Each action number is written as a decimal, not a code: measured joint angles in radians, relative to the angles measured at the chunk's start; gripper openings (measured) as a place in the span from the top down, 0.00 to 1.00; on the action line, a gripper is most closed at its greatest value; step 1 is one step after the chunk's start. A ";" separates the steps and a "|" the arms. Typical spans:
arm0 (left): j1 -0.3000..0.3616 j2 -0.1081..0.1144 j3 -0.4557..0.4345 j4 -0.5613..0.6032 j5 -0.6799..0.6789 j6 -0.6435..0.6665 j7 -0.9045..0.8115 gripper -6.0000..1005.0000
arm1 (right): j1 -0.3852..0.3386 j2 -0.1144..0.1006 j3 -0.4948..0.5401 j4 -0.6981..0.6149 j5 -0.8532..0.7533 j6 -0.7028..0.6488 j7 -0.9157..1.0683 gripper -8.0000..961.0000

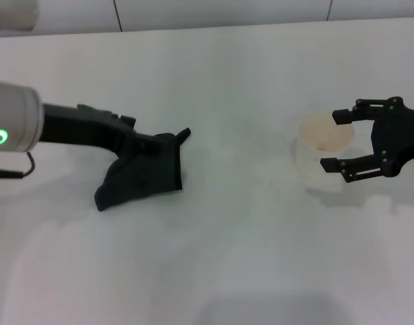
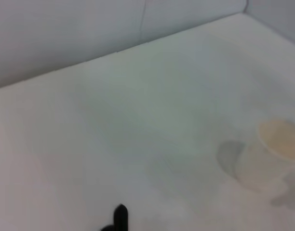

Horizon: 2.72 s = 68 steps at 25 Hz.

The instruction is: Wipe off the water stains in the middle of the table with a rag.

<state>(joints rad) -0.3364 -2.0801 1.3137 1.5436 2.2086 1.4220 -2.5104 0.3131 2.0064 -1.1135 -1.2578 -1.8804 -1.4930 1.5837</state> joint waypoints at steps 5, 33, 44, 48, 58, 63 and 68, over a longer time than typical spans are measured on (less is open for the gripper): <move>0.036 0.000 -0.108 -0.135 -0.152 0.001 0.126 0.12 | -0.002 0.001 0.000 0.000 0.000 -0.001 0.000 0.09; 0.037 0.003 -0.327 -0.774 -0.495 0.025 0.904 0.13 | 0.005 0.003 -0.014 0.050 0.018 0.017 -0.004 0.09; 0.055 0.003 -0.432 -0.963 -0.563 0.062 1.232 0.13 | 0.009 0.003 -0.021 0.096 0.041 0.035 -0.008 0.09; 0.057 0.006 -0.466 -1.011 -0.614 0.075 1.295 0.13 | 0.009 0.003 -0.069 0.134 0.079 0.084 -0.017 0.09; 0.050 0.012 -0.471 -1.014 -0.599 0.059 1.300 0.13 | -0.001 0.004 -0.164 0.159 0.148 0.181 -0.041 0.09; 0.050 0.015 -0.471 -1.014 -0.597 0.051 1.302 0.13 | -0.008 0.003 -0.161 0.153 0.180 0.179 -0.069 0.09; 0.050 0.024 -0.469 -1.014 -0.580 0.049 1.319 0.13 | -0.015 0.003 -0.161 0.166 0.205 0.179 -0.122 0.09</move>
<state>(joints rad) -0.2868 -2.0560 0.8449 0.5292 1.6291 1.4713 -1.1916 0.2984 2.0095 -1.2746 -1.0921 -1.6752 -1.3138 1.4618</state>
